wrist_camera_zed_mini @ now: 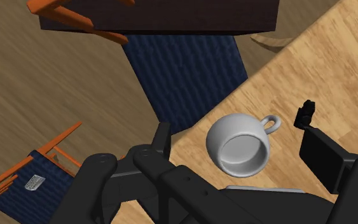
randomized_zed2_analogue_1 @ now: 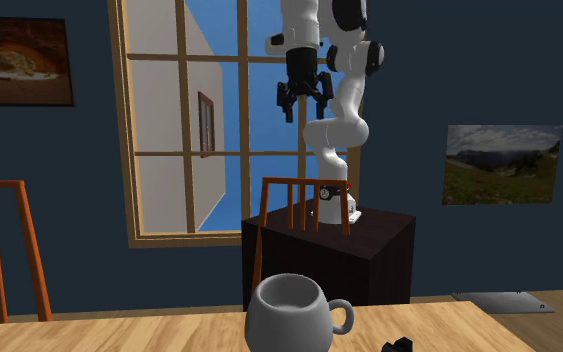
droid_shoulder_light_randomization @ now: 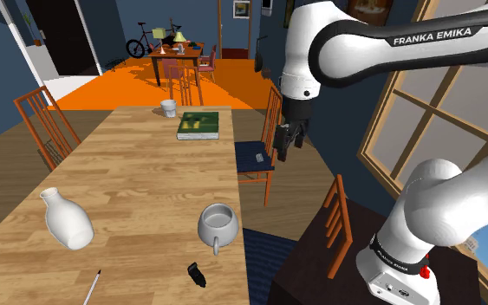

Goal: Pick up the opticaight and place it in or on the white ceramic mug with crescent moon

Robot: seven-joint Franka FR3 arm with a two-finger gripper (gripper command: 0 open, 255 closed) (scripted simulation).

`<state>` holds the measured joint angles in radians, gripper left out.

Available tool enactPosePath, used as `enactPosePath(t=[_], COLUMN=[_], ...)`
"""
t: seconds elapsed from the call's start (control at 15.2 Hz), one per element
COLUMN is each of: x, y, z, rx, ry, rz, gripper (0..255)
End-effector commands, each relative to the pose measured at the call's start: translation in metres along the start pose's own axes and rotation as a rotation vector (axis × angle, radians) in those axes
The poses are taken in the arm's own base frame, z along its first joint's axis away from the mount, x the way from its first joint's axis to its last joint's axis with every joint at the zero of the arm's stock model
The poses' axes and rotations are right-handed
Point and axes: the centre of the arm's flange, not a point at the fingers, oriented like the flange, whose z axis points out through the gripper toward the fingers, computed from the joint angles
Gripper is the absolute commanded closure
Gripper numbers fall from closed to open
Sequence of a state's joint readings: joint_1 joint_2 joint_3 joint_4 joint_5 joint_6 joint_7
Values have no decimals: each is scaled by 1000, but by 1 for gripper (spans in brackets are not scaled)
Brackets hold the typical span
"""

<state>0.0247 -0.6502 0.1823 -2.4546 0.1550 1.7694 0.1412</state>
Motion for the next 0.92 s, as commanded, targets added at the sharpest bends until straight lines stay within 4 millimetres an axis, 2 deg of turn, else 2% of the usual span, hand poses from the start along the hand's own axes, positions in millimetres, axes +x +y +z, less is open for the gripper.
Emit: enactPosePath(t=[0.0, 0.86], x=[6, 52], y=[-18, -118], z=[20, 153], rx=[1, 0], ry=[1, -8], rz=[7, 47], gripper=[0, 0])
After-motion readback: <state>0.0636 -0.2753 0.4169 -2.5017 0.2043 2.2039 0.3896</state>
